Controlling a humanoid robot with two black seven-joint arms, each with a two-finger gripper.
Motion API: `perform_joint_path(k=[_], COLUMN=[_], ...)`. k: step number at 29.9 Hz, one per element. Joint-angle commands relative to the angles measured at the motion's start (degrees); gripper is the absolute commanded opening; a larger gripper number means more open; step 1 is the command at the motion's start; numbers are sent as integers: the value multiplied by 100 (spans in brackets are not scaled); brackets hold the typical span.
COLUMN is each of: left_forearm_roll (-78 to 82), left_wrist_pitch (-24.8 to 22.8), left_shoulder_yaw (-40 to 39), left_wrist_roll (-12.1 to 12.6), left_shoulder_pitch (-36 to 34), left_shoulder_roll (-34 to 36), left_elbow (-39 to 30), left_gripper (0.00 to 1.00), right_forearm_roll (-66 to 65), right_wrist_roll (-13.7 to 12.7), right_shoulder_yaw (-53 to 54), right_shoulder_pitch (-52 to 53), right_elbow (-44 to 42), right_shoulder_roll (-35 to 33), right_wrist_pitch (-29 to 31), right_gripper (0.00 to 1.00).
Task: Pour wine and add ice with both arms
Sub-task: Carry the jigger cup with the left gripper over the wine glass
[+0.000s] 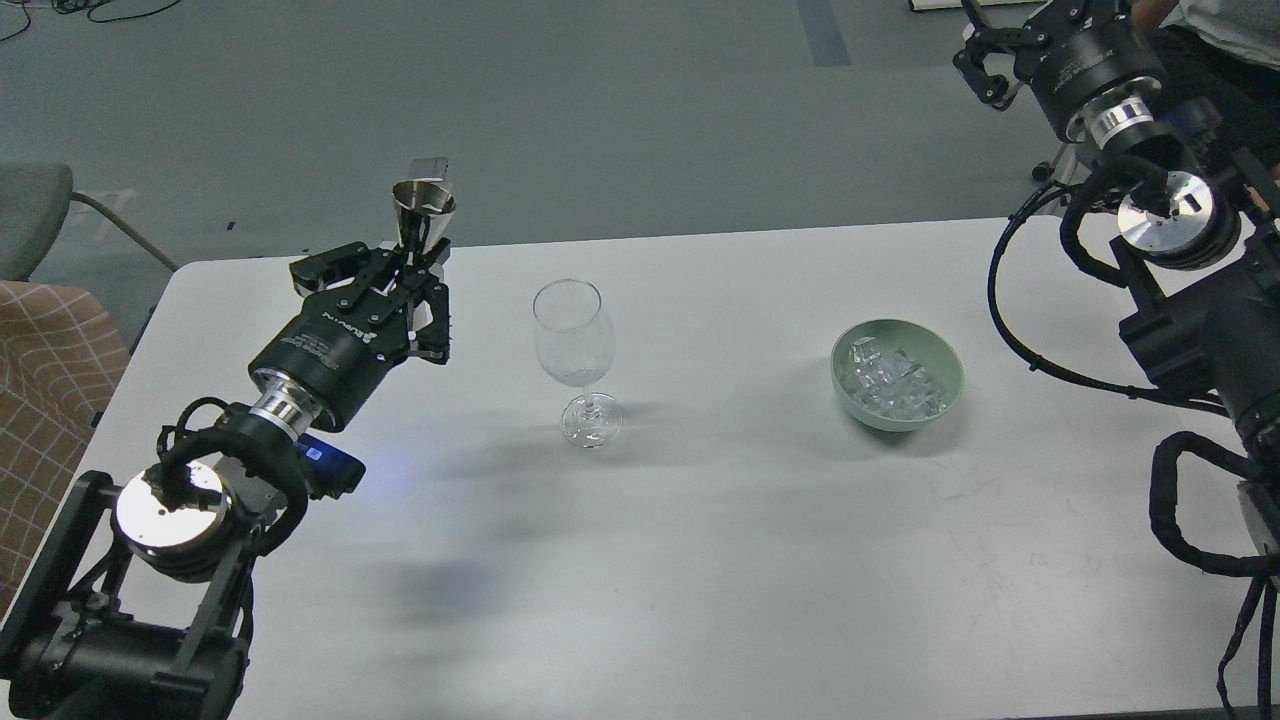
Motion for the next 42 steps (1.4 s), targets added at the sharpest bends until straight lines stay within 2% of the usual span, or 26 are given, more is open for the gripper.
perform_joint_path(k=[1, 16, 42], left_forearm_roll=[301, 1294, 2270], left_wrist_pitch=[-18, -114, -202], left_shoulder_yaw=[164, 384, 771], left_wrist_roll=[4, 57, 101], left_shoulder_pitch=[37, 28, -235], left_shoulder_roll=[-71, -45, 78], left_elbow=[-1, 280, 245], left_gripper=[0, 0, 0], right_forearm_roll=[0, 0, 9], right_wrist_roll=[0, 0, 0], right_shoulder_yaw=[0, 0, 17], right_shoulder_pitch=[-38, -152, -205], right_elbow=[61, 220, 246], right_shoulder_roll=[-16, -139, -156], right_wrist_pitch=[0, -8, -8], right_gripper=[100, 100, 100])
